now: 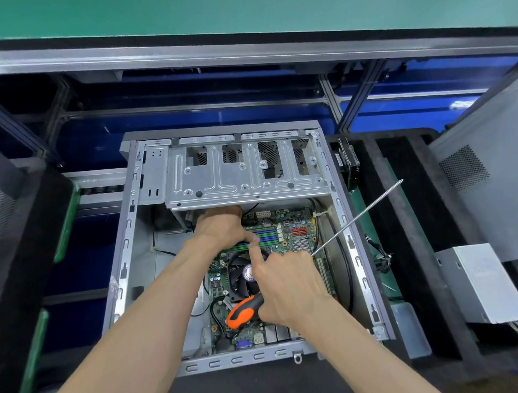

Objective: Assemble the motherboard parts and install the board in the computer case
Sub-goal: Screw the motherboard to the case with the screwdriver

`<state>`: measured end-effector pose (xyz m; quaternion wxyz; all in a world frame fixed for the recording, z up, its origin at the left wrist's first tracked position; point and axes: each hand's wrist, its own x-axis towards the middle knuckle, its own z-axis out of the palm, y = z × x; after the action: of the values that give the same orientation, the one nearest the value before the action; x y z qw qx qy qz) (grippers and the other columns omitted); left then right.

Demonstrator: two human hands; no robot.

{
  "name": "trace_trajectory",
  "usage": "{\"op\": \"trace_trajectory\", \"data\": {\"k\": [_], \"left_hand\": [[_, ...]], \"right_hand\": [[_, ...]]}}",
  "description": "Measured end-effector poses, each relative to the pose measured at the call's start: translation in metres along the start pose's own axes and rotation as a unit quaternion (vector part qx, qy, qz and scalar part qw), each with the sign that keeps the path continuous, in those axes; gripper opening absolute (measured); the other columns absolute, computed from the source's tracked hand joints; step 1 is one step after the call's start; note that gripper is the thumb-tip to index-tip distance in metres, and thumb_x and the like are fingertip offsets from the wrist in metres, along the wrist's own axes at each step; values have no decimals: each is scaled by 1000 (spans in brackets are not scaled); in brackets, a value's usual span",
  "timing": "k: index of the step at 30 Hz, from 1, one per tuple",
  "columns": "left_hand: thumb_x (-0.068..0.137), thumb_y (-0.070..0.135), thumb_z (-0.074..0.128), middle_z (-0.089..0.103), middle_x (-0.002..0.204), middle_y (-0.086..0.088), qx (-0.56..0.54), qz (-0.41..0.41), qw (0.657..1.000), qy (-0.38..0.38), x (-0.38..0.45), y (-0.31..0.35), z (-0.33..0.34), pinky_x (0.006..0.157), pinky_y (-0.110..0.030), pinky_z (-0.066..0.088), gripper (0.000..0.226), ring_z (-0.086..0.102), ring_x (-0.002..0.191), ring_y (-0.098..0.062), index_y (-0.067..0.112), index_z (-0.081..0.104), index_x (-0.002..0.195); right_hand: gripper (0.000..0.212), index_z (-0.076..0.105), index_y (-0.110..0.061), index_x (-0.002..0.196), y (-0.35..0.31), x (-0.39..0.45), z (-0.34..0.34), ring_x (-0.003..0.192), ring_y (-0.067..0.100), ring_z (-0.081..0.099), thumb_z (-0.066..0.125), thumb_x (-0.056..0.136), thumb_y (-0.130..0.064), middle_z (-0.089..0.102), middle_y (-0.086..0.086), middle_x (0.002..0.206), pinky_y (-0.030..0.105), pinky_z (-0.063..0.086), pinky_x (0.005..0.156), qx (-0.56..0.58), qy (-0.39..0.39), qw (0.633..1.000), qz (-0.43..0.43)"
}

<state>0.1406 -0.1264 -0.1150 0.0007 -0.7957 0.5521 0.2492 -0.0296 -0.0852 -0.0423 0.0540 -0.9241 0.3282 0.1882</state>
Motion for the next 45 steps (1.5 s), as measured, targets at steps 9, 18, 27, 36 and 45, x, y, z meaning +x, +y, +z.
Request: {"op": "trace_trajectory", "data": {"k": [9, 18, 27, 36, 45], "left_hand": [[96, 34, 47, 61, 126, -14, -13, -72, 997, -23, -23, -39, -19, 90, -34, 47, 28, 54, 113, -31, 14, 61, 109], [88, 14, 59, 62, 112, -21, -93, -238, 966, 25, -41, -59, -15, 78, -36, 49, 24, 62, 98, -36, 3, 59, 110], [72, 19, 83, 66, 89, -6, -223, -301, 927, -37, -40, -55, -4, 75, -26, 52, 35, 66, 88, -23, 4, 58, 92], [71, 4, 70, 68, 96, -13, -253, -333, 908, -23, -43, -61, 8, 70, -24, 55, 40, 65, 78, -13, 3, 63, 110], [73, 7, 79, 64, 81, -9, -246, -305, 918, -57, -41, -63, 14, 52, -25, 52, 27, 61, 65, -18, 6, 64, 95]], "right_hand": [[95, 26, -7, 152, 1, 2, 1, 45, 16, 20, 62, 67, -29, 25, -3, 57, 28, 11, 48, -6, 5, 1000, 1], [95, 26, -9, 152, 0, 2, 0, 52, 26, 33, 60, 66, -30, 25, -2, 59, 30, 8, 48, -37, -1, 999, 3], [97, 24, -11, 153, 1, 3, 3, 47, 21, 25, 60, 65, -29, 29, -4, 58, 29, 10, 47, -42, 0, 999, 4], [93, 22, -12, 152, 0, 5, 3, 49, 22, 29, 58, 68, -28, 30, -4, 60, 28, 12, 47, -50, 5, 999, 3], [94, 24, -13, 152, 0, 5, 3, 52, 27, 35, 55, 65, -32, 28, -6, 59, 28, 14, 48, -57, 0, 998, 6]]}}
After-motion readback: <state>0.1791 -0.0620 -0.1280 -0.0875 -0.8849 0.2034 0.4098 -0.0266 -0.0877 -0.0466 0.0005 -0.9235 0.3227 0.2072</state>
